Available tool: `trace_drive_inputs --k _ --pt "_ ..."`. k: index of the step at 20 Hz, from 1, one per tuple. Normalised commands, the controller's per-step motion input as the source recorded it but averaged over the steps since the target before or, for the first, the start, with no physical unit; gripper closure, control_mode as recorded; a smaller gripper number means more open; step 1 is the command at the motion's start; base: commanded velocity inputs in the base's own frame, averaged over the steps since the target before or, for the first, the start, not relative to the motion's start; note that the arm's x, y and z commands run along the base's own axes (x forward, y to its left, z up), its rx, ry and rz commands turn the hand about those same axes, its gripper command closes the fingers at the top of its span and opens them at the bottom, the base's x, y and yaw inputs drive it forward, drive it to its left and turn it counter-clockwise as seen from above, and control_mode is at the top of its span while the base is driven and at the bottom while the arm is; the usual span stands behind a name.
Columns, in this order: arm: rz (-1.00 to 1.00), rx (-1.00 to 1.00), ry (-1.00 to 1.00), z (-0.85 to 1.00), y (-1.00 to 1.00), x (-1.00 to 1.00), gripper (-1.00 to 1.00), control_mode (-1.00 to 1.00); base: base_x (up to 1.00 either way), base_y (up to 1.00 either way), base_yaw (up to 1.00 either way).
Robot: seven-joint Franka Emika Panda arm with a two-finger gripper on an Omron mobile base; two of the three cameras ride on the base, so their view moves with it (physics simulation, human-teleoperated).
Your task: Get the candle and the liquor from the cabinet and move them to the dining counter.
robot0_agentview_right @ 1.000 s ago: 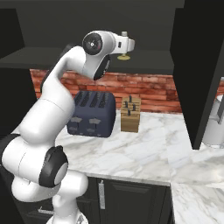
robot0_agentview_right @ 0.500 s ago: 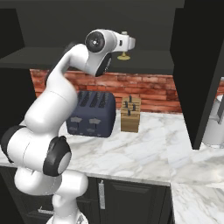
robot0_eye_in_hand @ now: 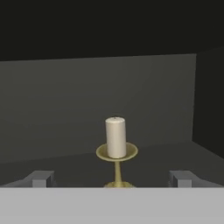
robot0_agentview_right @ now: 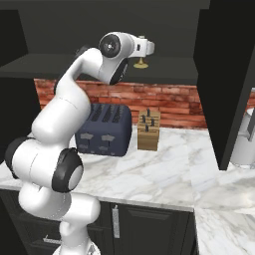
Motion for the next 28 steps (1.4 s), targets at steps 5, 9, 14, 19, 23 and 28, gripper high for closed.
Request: trace_drive_inputs --k 5,9,14,19,23,28 --pt "0.0 0.0 0.0 0.0 -0.01 0.19 -1.0 -1.0 0.0 0.0 0.0" --pt "0.0 0.0 0.0 0.0 -0.01 0.13 -1.0 -1.0 0.0 0.0 0.0" --pt "0.0 0.0 0.0 0.0 0.0 0.26 -1.0 -1.0 0.0 0.0 0.0" --pt "0.0 0.0 0.0 0.0 -0.02 0.31 -1.0 -1.0 0.0 0.0 0.0" --pt "0.0 0.0 0.0 0.0 -0.19 0.32 -1.0 -1.0 0.0 0.0 0.0" --pt "0.02 0.01 0.0 0.0 -0.32 0.18 -1.0 -1.0 0.0 0.0 0.0"
